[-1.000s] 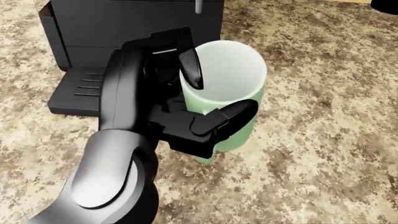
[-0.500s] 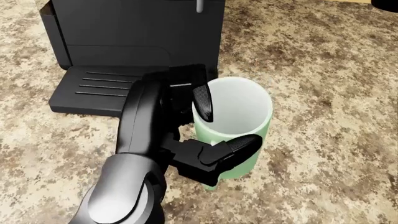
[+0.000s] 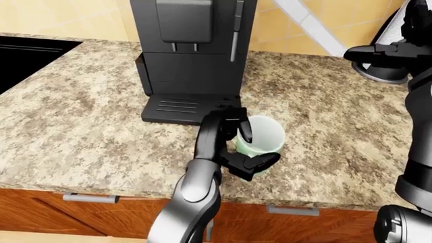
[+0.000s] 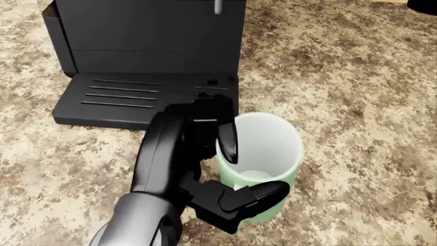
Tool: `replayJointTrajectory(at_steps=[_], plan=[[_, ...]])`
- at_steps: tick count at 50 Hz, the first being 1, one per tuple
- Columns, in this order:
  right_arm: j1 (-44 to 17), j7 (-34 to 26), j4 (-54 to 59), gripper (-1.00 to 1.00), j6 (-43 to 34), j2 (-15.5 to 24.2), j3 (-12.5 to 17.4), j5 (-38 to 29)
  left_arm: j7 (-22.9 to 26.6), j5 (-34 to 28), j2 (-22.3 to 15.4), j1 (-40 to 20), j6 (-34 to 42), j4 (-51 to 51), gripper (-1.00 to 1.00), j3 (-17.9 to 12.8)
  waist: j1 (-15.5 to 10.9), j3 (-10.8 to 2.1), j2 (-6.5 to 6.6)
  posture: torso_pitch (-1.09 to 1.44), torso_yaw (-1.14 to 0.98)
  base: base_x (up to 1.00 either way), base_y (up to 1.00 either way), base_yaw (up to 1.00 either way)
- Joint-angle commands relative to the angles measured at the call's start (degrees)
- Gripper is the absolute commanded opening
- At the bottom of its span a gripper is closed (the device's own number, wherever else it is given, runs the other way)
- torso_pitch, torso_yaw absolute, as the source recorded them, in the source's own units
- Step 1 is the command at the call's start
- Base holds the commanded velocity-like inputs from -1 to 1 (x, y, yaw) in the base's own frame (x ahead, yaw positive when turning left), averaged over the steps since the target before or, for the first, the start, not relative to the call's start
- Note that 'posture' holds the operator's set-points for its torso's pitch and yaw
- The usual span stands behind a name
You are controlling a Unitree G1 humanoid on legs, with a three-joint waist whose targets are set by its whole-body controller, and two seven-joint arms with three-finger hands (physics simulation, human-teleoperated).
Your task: Pick the mug from under the coffee machine dispenser and place it on the counter.
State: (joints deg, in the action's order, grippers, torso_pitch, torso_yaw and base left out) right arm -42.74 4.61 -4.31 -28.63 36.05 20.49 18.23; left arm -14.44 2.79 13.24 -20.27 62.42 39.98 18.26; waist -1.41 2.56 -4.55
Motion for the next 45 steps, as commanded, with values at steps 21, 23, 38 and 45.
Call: replayJointTrajectory(at_steps=[21,23,38,45], plan=[[-1.9,0.1,-1.6,1.00,1.2,1.4,0.8,0.1,3.4,-2.8,-0.2,1.0,-3.4,0.4,-1.00,0.7,0.0,-1.35,-0.50,0.00,0.00,0.00,0.00,0.00],[-2.0,0.1,-1.6,1.00,1.2,1.4,0.8,0.1,3.6,-2.7,-0.1,0.7,-2.8,0.4,-1.00,0.5,0.0,-1.37,-0.51,0.00,0.00,0.00,0.00,0.00],[-1.9,0.0,-1.7,1.00,1.1,1.4,0.8,0.1,4.0,-3.2,-0.2,0.4,-1.6,0.7,0.00,0.7,-0.1,-1.33,-0.51,0.00,0.00,0.00,0.00,0.00],[-2.3,0.0,-1.6,1.00,0.9,1.6,0.9,0.2,4.1,-3.3,0.1,0.2,-0.8,1.3,0.30,1.0,0.0,-1.33,-0.50,0.00,0.00,0.00,0.00,0.00]])
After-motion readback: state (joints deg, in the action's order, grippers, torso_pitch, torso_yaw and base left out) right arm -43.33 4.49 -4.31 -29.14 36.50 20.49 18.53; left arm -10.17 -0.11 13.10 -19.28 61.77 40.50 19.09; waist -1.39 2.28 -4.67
